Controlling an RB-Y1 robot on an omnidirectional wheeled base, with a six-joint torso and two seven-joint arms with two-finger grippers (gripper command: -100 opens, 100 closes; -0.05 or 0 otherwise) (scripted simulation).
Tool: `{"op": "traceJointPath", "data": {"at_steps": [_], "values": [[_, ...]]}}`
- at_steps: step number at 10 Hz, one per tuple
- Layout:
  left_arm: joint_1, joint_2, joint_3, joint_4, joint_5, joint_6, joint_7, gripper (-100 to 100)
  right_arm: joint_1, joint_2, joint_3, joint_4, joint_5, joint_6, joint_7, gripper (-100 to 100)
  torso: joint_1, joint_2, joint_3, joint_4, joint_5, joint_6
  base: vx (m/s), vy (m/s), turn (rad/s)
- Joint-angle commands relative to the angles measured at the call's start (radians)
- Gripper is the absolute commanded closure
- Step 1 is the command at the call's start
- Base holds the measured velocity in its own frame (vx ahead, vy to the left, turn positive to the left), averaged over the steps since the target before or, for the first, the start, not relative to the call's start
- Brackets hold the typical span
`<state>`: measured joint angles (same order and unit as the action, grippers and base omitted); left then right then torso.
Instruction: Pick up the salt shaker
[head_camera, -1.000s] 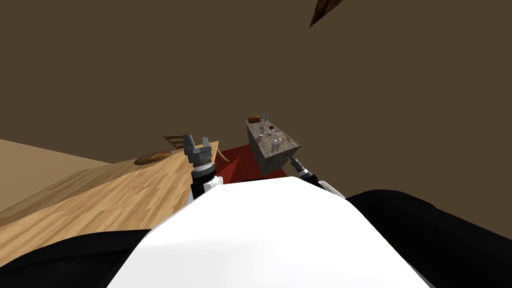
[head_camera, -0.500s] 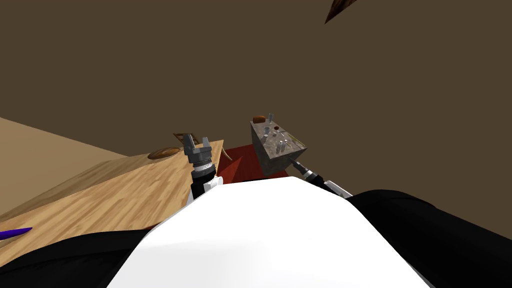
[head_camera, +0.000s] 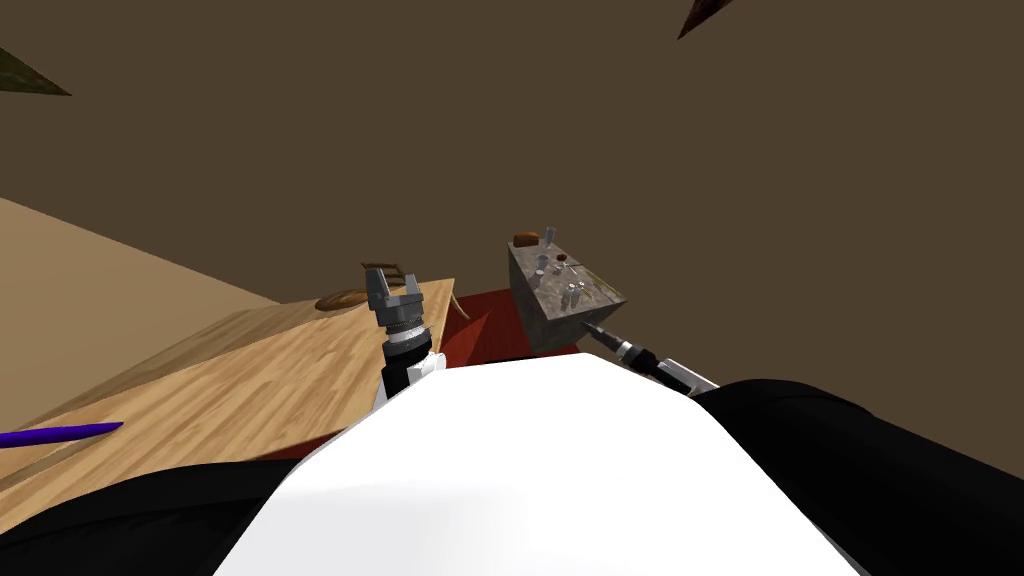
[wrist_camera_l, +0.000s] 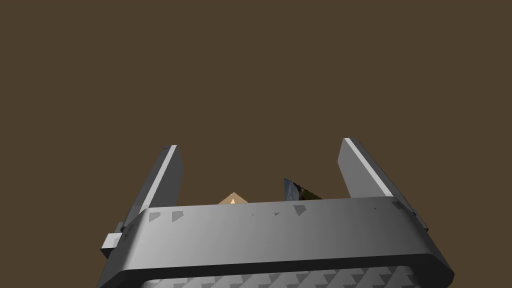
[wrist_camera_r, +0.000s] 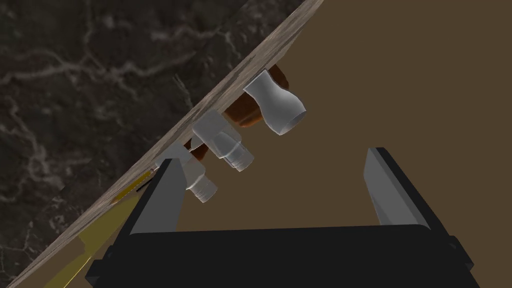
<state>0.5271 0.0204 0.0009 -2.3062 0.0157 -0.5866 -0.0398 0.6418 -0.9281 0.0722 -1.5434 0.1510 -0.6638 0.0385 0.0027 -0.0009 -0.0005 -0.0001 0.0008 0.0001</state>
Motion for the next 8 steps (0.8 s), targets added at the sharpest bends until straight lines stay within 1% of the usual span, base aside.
{"op": "traceJointPath", "data": {"at_steps": [1, 3, 4, 5, 6, 8], "values": [[0.0, 0.0, 0.0, 0.0, 0.0, 0.0, 0.0, 0, -0.002, -0.032, 0.004, 0.017, 0.011, -0.002, 0.004, -100, 0.0, 0.0, 0.0, 0.0, 0.0, 0.0, 0.017, 0.034, 0.055], [0.0, 0.0, 0.0, 0.0, 0.0, 0.0, 0.0, 0, -0.02, -0.103, 0.026, 0.076, 0.061, -0.005, 0.019, -100, 0.0, 0.0, 0.0, 0.0, 0.0, 0.0, 0.034, 0.048, 0.144], [0.0, 0.0, 0.0, 0.0, 0.0, 0.0, 0.0, 0, -0.02, -0.128, 0.026, 0.082, 0.061, -0.005, 0.019, -100, 0.0, -0.001, -0.001, 0.0, 0.0, 0.0, 0.035, 0.037, 0.058], [0.0, 0.0, 0.0, 0.0, 0.0, 0.0, 0.0, 0, -0.032, -0.162, 0.039, 0.113, 0.087, -0.007, 0.028, -100, 0.0, -0.001, 0.0, 0.0, 0.0, 0.001, 0.037, 0.04, 0.108], [0.0, 0.0, 0.0, 0.0, 0.0, 0.0, 0.0, 0, -0.032, -0.175, 0.039, 0.113, 0.087, -0.007, 0.028, -100, 0.0, -0.001, -0.001, 0.0, 0.0, 0.0, 0.033, 0.028, 0.06], [0.0, 0.0, 0.0, 0.0, 0.0, 0.0, 0.0, 0, -0.058, -0.245, 0.066, 0.172, 0.142, -0.009, 0.045, -100, -0.001, -0.001, 0.0, 0.0, 0.0, 0.0, 0.053, 0.024, 0.121]]}}
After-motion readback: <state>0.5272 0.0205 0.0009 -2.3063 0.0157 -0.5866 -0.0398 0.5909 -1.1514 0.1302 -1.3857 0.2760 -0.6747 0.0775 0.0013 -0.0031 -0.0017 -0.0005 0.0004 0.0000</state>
